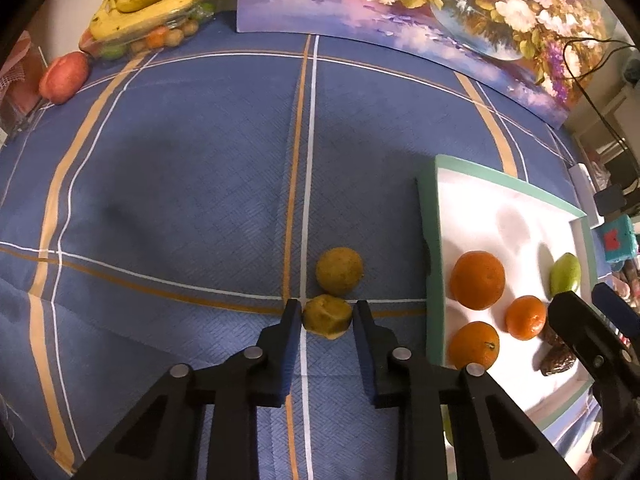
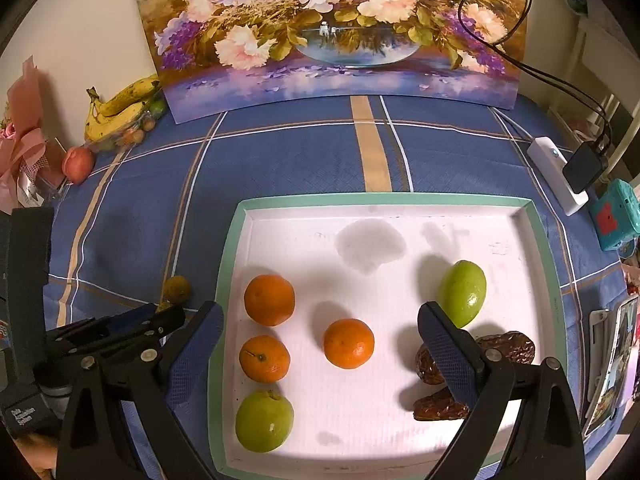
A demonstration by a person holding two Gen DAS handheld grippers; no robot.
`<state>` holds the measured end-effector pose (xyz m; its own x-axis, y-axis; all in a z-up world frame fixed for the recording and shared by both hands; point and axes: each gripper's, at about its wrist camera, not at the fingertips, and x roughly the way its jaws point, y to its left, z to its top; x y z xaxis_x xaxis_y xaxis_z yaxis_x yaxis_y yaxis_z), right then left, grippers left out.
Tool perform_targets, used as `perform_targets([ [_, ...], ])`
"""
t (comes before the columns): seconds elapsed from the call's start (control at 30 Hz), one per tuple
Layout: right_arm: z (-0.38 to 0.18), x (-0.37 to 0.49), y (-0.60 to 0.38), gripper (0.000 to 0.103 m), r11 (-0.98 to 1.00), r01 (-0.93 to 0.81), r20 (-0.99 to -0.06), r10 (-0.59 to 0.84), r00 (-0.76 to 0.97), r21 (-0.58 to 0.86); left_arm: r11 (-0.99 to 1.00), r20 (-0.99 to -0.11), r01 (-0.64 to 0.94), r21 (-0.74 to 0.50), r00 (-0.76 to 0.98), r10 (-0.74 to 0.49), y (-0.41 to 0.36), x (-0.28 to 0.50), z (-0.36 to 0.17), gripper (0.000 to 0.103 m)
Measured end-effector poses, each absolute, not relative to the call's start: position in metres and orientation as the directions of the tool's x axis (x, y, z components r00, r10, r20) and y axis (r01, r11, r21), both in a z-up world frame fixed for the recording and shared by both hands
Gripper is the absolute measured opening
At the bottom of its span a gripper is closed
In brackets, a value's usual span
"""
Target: Organize fruits
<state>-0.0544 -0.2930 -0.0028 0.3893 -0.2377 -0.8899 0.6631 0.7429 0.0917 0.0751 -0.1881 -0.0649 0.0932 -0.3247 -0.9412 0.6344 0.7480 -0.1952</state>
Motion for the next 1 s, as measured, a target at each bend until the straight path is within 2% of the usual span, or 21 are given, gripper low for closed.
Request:
perform_targets([
  [0.23, -0.003, -0.049, -0.292, 0.098, 0.75, 0.654, -0.889, -0.229, 0.397, 0.099, 0.767, -0.92, 0.6, -0.227, 0.125, -0.371, -0.173, 0.086, -0.049, 0.028],
  [0.53, 0.004, -0.03, -0.279, 0.096, 0.778, 0.601, -0.843, -0.192, 0.502, 0.181, 0.834, -0.898, 0.498, -0.239, 0.212, -0.384, -0.132, 0.117, -0.033, 0.028],
  [0.6, 0.006, -0.023, -0.274, 0.088, 0.788, 0.584, -0.833, -0.182, 0.523, 0.194, 0.844, -0.892, 0.476, -0.246, 0.229, -0.39, -0.122, 0.125, -0.029, 0.028],
  [0.67, 0.006, -0.013, -0.267, 0.071, 0.807, 0.557, -0.829, -0.167, 0.534, 0.197, 0.85, -0.888, 0.463, -0.251, 0.239, -0.393, -0.116, 0.131, -0.027, 0.028],
  [0.8, 0.001, 0.004, -0.253, 0.066, 0.835, 0.505, -0.829, -0.115, 0.547, 0.218, 0.857, -0.88, 0.442, -0.266, 0.251, -0.403, -0.099, 0.139, -0.021, 0.028],
  [1.0, -0.017, 0.03, -0.236, 0.05, 0.861, 0.457, -0.854, -0.055, 0.518, 0.222, 0.858, -0.877, 0.425, -0.288, 0.243, -0.415, -0.096, 0.145, -0.026, 0.028],
])
